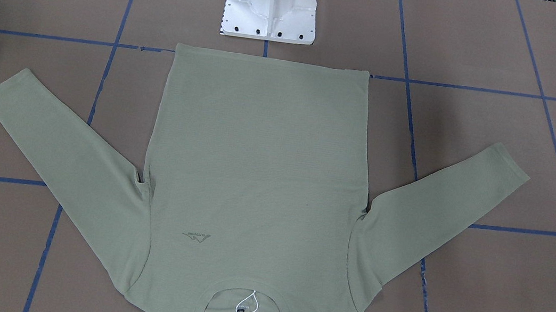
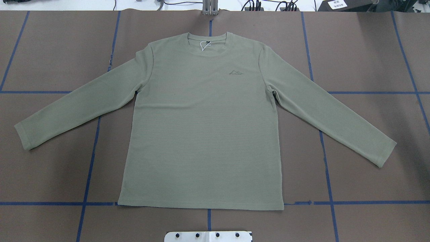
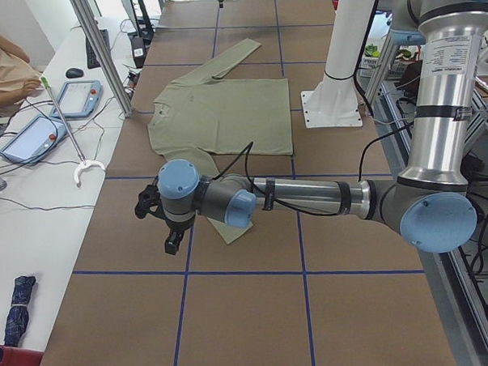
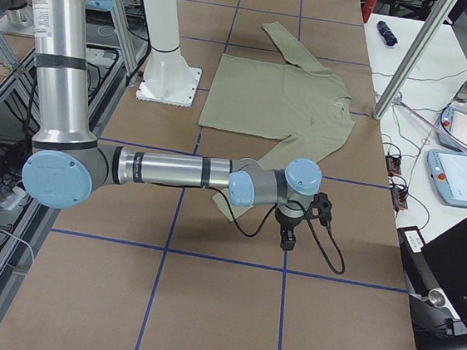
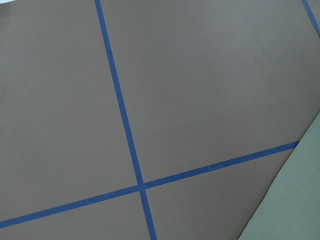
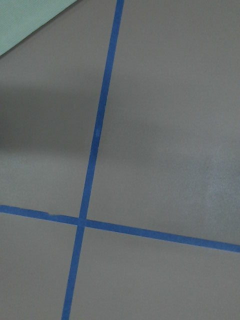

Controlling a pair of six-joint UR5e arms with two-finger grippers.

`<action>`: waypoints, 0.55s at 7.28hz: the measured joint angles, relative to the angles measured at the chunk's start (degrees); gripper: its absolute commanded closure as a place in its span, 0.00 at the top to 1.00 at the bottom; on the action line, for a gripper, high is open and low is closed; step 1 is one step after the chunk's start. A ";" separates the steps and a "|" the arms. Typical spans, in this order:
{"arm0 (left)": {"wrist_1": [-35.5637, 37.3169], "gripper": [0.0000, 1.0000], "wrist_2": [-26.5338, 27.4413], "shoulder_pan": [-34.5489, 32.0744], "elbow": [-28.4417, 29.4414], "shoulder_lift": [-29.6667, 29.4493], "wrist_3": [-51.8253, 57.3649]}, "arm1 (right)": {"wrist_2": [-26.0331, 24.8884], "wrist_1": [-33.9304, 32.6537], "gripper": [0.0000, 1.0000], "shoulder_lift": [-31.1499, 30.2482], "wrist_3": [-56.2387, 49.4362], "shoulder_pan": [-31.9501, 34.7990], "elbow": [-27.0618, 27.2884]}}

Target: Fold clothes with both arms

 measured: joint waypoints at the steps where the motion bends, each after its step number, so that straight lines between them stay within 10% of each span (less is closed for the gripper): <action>1: -0.22 1.00 0.10 0.14 -0.10 -0.02 -0.11 | 0.06 0.19 1.00 -0.08 0.00 -0.02 -0.04; 4: -1.20 1.00 0.13 0.50 -0.74 1.20 -0.40 | 0.78 1.97 1.00 -1.04 0.06 -0.12 0.16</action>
